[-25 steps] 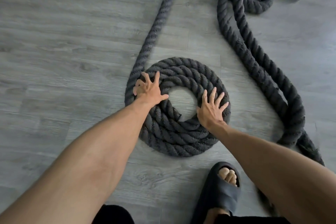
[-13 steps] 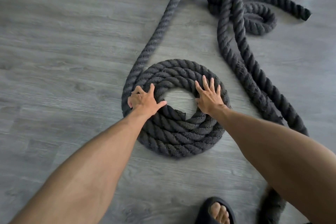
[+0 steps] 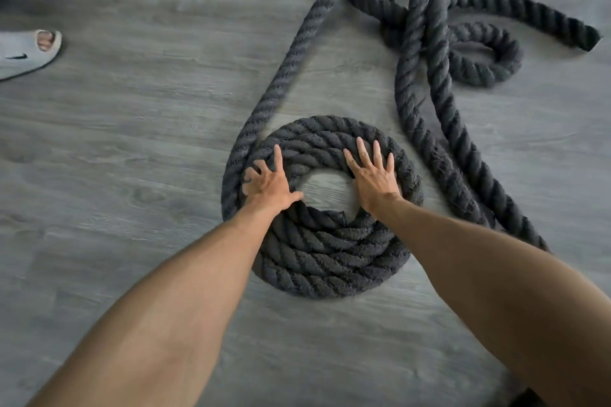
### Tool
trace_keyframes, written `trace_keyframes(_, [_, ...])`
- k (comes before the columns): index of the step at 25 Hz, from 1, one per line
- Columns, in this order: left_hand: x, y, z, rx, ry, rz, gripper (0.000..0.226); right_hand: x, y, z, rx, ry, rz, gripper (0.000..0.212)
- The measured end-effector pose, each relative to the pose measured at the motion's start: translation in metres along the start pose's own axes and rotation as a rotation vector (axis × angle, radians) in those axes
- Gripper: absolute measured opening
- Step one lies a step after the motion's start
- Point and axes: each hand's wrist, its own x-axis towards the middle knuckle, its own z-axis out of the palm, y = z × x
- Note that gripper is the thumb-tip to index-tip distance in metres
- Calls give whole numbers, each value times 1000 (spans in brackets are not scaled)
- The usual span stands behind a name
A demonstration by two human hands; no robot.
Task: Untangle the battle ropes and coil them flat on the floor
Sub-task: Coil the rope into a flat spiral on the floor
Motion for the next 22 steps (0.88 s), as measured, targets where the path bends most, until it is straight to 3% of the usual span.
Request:
trace_keyframes(3, [11, -5, -8, 30, 51, -17, 114, 17, 8, -4, -16, 8, -57, 93])
trace_keyframes(8, [67, 0, -24, 33, 170, 74, 133, 59, 20, -14, -97, 23, -130, 92])
trace_keyframes(12, [114, 9, -46, -52, 132, 87, 138, 95, 21, -19, -139, 61, -161, 96])
trace_keyframes(17, [152, 2, -57, -60, 117, 35, 122, 137, 0, -37, -188, 77, -75, 104])
trace_keyframes(22, [181, -7, -75, 4, 153, -12, 115, 165, -27, -69, -8, 69, 107, 96])
